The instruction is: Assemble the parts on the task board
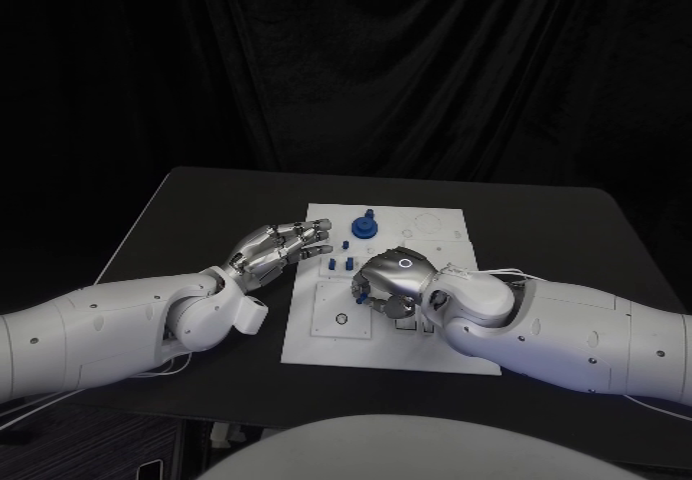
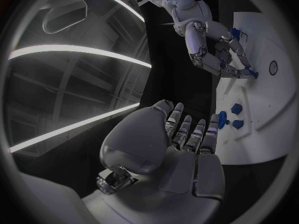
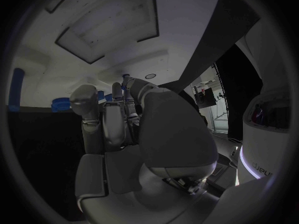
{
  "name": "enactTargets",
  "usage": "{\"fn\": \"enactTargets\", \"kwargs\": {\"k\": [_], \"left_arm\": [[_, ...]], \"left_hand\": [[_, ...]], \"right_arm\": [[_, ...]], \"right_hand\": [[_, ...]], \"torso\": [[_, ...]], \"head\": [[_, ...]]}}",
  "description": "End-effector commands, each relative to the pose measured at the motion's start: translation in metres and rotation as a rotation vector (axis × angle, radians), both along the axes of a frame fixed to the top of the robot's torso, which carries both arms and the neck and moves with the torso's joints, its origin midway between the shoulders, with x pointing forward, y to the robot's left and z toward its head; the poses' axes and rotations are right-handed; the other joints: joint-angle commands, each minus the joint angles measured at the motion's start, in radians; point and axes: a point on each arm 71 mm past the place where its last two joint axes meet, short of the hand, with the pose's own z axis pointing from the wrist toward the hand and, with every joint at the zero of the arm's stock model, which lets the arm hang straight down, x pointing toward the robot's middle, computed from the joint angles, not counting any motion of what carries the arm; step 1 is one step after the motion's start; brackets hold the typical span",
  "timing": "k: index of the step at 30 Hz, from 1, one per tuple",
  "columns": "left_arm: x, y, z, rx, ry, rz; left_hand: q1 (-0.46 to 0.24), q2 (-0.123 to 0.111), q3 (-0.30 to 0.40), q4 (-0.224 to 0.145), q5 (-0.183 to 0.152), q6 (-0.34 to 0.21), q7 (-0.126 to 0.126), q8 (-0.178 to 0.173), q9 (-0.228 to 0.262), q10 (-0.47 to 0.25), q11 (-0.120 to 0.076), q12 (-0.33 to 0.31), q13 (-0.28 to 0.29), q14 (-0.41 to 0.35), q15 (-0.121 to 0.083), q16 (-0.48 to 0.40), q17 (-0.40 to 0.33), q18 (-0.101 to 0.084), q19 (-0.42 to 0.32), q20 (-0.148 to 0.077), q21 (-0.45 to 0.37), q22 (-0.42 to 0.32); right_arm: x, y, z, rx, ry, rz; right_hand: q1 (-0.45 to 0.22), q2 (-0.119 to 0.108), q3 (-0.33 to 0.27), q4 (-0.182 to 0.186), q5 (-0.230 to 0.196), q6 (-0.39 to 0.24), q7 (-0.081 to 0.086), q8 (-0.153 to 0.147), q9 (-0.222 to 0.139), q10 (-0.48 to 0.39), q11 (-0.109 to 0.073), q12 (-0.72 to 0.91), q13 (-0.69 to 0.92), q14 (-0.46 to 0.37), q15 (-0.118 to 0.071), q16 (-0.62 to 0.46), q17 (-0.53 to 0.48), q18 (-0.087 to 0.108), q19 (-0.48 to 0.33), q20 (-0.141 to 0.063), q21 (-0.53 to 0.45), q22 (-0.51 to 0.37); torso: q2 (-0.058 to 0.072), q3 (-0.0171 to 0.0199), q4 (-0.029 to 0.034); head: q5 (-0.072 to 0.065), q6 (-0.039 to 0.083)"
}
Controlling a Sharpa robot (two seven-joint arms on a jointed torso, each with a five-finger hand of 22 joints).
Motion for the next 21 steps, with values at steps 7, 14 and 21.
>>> {"fn": "enactTargets", "kwargs": {"k": [7, 14, 21], "left_arm": [[-0.0005, -0.0003, 0.0037, -0.057, -0.056, 0.015], [-0.0010, -0.0007, 0.0028, -0.057, -0.054, 0.014], [-0.0013, -0.0008, 0.0020, -0.057, -0.052, 0.013]], "left_hand": [[-0.011, -0.001, 0.004, 0.000, 0.005, 0.001, 0.004, 0.003, 0.001, -0.001, 0.007, 0.004, 0.000, 0.007, 0.002, 0.004, 0.001, -0.008, 0.005, 0.000, 0.003, 0.001], [-0.013, -0.001, 0.007, 0.001, 0.005, 0.000, 0.004, 0.003, 0.001, -0.002, 0.007, 0.003, 0.000, 0.007, 0.003, 0.004, 0.001, -0.008, 0.005, 0.000, 0.003, 0.000], [-0.013, -0.001, 0.008, 0.001, 0.005, 0.000, 0.004, 0.003, 0.001, -0.002, 0.007, 0.003, 0.000, 0.007, 0.003, 0.004, 0.001, -0.008, 0.006, 0.000, 0.003, 0.001]], "right_arm": [[0.0003, 0.0000, -0.0032, -0.019, 0.001, -0.014], [-0.0001, 0.0007, -0.0040, -0.025, 0.006, -0.013], [-0.0008, 0.0014, -0.0049, -0.035, 0.013, -0.012]], "right_hand": [[0.001, -0.005, -0.007, 0.001, -0.007, -0.003, 0.000, -0.007, 0.001, 0.009, 0.002, -0.003, 0.001, 0.004, -0.001, -0.005, -0.002, -0.013, 0.004, 0.000, -0.006, 0.105], [0.000, -0.006, -0.008, 0.002, -0.008, -0.005, 0.001, -0.010, 0.000, 0.009, 0.002, -0.005, 0.000, 0.003, -0.001, -0.007, -0.004, -0.013, 0.003, 0.000, -0.009, 0.104], [-0.006, -0.009, -0.012, 0.007, -0.020, -0.032, 0.007, -0.030, -0.009, 0.005, 0.007, -0.016, -0.003, -0.002, 0.003, -0.016, -0.011, -0.012, -0.001, 0.002, -0.021, 0.101]], "torso": [[0.000, -0.0005, 0.0002], [0.000, -0.0003, 0.0011], [-0.001, -0.0004, 0.0002]], "head": [[0.001, 0.000], [-0.001, 0.000], [0.000, 0.000]]}}
